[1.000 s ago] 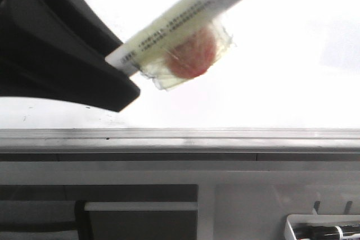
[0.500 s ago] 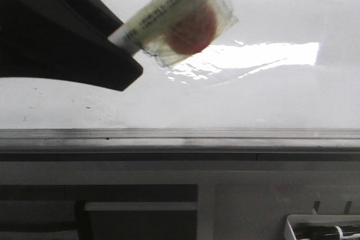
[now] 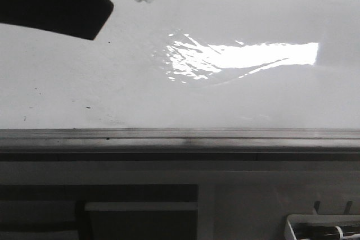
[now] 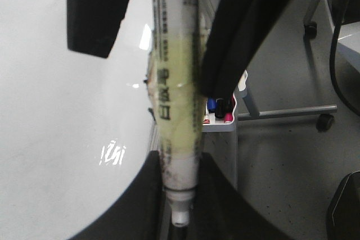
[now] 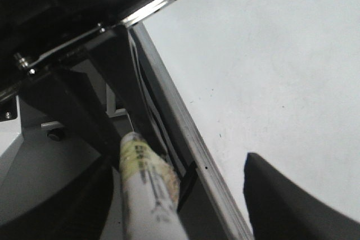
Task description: Write number 5 on whiteboard
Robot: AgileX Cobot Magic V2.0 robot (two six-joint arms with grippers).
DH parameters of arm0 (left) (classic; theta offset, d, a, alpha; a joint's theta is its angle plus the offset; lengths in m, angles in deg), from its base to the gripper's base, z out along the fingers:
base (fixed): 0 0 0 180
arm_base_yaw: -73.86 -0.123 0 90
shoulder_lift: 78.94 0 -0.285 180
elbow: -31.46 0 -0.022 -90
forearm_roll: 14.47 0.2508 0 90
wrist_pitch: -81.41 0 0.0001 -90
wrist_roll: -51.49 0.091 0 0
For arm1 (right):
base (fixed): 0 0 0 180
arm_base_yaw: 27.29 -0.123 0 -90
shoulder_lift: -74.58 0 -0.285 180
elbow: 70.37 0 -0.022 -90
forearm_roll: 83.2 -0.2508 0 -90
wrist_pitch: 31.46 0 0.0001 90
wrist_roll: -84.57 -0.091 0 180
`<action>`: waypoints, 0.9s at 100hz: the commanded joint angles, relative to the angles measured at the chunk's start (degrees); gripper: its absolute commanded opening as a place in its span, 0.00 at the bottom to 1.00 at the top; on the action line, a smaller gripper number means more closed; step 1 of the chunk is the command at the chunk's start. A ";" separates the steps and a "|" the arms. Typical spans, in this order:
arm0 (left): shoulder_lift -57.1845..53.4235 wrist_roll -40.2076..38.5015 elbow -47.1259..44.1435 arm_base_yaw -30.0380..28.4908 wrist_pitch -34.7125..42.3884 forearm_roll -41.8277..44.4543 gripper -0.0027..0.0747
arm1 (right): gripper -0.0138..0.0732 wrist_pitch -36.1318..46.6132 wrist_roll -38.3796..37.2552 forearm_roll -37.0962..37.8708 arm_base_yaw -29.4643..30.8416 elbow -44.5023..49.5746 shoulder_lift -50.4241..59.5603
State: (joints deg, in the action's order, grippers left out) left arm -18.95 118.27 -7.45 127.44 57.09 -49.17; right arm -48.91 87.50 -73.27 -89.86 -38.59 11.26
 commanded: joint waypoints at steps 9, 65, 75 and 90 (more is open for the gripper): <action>-0.74 0.01 1.78 0.40 2.47 -1.67 0.01 | 0.66 6.04 0.55 -1.84 0.25 -1.59 -1.85; -0.74 -0.37 1.78 0.40 3.41 -2.12 0.01 | 0.09 2.49 0.55 -4.64 0.25 -1.59 -2.82; -0.61 -0.75 1.78 0.40 3.99 -3.40 0.12 | 0.09 2.03 0.55 -4.64 0.25 -1.59 -2.82; -0.61 -3.88 1.78 0.29 6.22 -4.13 0.48 | 0.09 0.28 0.55 -4.64 0.25 -1.59 -2.82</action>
State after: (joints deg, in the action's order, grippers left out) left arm -18.95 116.84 -7.76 127.44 58.11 -50.64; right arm -50.02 87.50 -78.78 -89.97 -38.59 8.06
